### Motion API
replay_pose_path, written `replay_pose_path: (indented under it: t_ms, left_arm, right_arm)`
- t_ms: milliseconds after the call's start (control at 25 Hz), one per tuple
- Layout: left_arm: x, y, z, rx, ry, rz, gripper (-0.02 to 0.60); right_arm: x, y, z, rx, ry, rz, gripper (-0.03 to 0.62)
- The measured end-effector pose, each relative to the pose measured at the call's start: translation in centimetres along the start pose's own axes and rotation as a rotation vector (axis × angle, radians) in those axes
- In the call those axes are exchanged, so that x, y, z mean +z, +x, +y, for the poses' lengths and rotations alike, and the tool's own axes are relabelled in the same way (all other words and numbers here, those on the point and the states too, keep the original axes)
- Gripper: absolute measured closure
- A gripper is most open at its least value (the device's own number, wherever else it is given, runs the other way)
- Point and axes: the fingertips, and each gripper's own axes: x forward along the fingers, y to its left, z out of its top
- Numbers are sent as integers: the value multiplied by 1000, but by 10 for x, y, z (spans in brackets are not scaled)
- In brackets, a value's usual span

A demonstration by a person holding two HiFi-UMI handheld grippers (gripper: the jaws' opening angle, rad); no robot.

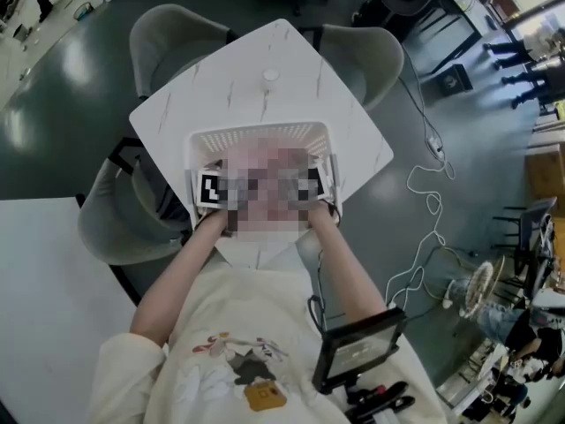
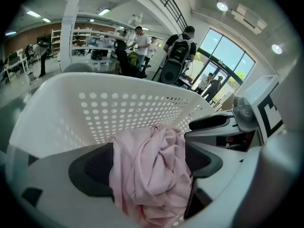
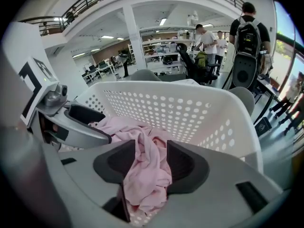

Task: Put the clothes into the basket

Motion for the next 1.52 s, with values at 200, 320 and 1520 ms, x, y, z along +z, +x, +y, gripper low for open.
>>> replay_pose_path:
  t_ms: [200,320,1520]
  left_arm:
    - [8,-22,-12,-16,62,-32,123]
    - [11,-32,-22,-29,100,-45,123]
    - [-23,-180,-82,-180,282,-347,441]
  right_arm:
    - [1,-19,11,-25,-15,-35,385]
    - [2,-29,21,-17,-9,-51,385]
    - [-11,-175,99,-220,73,-412,534]
